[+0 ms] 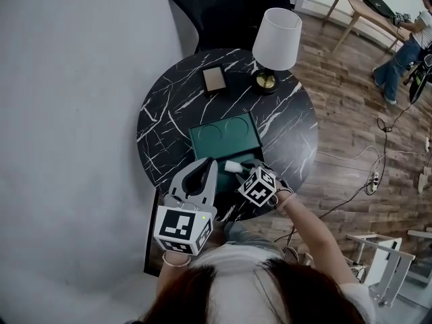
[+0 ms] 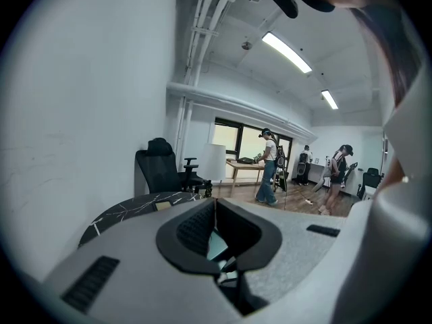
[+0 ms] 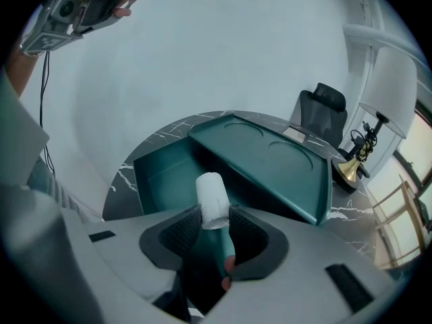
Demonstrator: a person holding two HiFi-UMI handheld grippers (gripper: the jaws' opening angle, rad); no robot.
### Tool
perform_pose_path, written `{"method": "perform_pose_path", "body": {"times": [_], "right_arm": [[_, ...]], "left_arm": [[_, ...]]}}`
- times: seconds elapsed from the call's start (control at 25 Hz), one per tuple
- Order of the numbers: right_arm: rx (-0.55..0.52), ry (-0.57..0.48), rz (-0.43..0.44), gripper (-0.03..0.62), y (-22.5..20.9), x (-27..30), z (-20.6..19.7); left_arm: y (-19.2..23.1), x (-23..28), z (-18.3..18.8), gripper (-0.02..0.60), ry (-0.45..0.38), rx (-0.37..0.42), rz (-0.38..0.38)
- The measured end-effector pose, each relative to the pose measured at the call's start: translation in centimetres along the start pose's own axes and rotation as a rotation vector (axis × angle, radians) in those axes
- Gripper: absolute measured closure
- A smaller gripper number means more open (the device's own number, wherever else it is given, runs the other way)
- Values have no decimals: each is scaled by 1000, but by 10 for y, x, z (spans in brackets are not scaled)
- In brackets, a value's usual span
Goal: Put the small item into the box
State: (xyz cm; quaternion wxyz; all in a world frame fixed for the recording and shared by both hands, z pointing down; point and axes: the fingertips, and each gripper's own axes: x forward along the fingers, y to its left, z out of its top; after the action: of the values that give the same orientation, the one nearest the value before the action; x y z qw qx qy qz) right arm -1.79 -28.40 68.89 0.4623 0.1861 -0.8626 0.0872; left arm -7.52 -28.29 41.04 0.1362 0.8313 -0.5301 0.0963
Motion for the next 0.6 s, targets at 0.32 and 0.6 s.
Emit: {"method": "perform_pose_path", "body": {"times": [0.32, 0.6], "right_arm": [[-2, 58, 11, 450, 1, 6, -5], [-35, 108, -8, 447, 1, 13, -11]], "left_arm": [[0, -1, -3, 566, 9, 1, 3], [0, -4, -4, 566, 11, 1, 4]]}}
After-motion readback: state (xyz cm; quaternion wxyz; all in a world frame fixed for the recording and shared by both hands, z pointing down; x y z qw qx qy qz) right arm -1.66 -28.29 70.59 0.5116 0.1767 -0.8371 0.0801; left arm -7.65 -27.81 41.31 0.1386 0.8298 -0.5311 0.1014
